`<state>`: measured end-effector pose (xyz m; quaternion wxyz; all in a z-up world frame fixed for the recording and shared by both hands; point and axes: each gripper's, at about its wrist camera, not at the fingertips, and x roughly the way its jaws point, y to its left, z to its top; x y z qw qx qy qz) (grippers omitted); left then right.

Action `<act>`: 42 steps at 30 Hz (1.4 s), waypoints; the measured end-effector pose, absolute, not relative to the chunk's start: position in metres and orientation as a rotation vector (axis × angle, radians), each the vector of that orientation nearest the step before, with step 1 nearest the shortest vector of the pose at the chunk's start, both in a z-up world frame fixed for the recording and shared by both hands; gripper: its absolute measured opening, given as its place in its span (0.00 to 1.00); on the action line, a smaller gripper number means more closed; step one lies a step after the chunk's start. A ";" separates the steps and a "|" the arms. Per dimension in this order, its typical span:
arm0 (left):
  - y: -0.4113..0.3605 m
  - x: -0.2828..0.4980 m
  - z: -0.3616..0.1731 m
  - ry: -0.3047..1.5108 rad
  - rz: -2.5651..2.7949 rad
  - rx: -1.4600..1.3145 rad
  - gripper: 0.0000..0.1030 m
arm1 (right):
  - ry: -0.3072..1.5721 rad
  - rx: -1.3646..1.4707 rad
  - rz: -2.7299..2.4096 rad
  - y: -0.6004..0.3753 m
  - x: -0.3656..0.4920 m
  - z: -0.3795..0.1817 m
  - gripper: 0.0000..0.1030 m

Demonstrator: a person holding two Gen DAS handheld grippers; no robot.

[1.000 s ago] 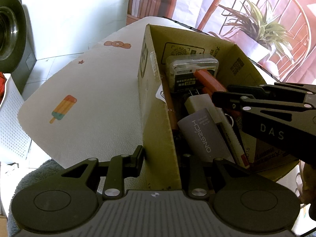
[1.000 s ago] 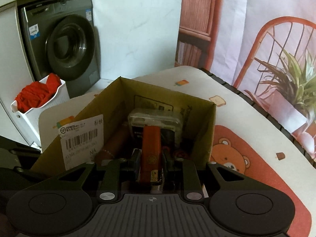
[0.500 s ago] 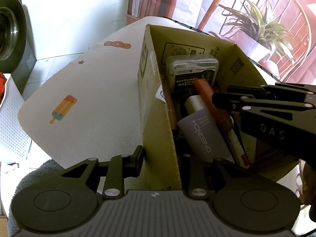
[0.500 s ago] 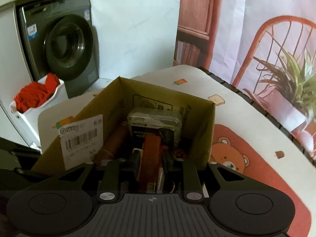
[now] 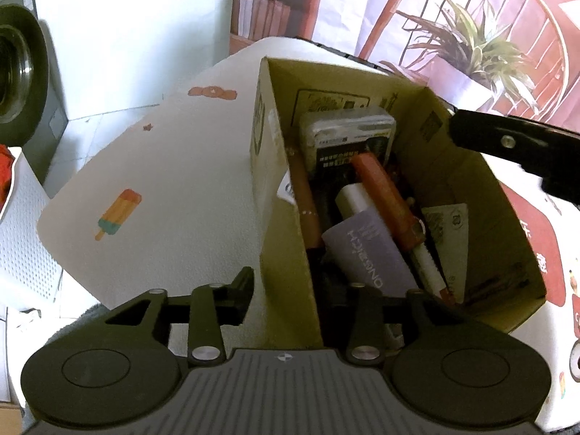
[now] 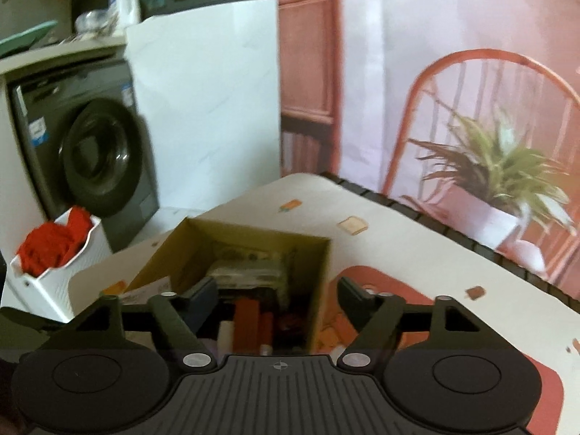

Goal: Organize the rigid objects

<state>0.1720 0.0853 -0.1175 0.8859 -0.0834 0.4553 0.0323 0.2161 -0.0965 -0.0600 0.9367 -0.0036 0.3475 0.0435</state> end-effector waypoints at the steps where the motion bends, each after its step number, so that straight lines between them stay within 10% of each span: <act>1: 0.085 0.172 -0.116 0.944 0.067 -0.170 0.48 | 0.704 0.004 0.070 -0.101 0.213 -0.058 0.84; 14: 0.080 0.166 -0.097 0.888 0.105 -0.117 0.90 | 0.714 0.132 -0.063 -0.141 0.190 -0.059 1.00; 42: 0.050 0.112 -0.028 0.794 0.121 0.011 1.00 | 0.679 0.193 -0.233 -0.158 0.107 -0.017 1.00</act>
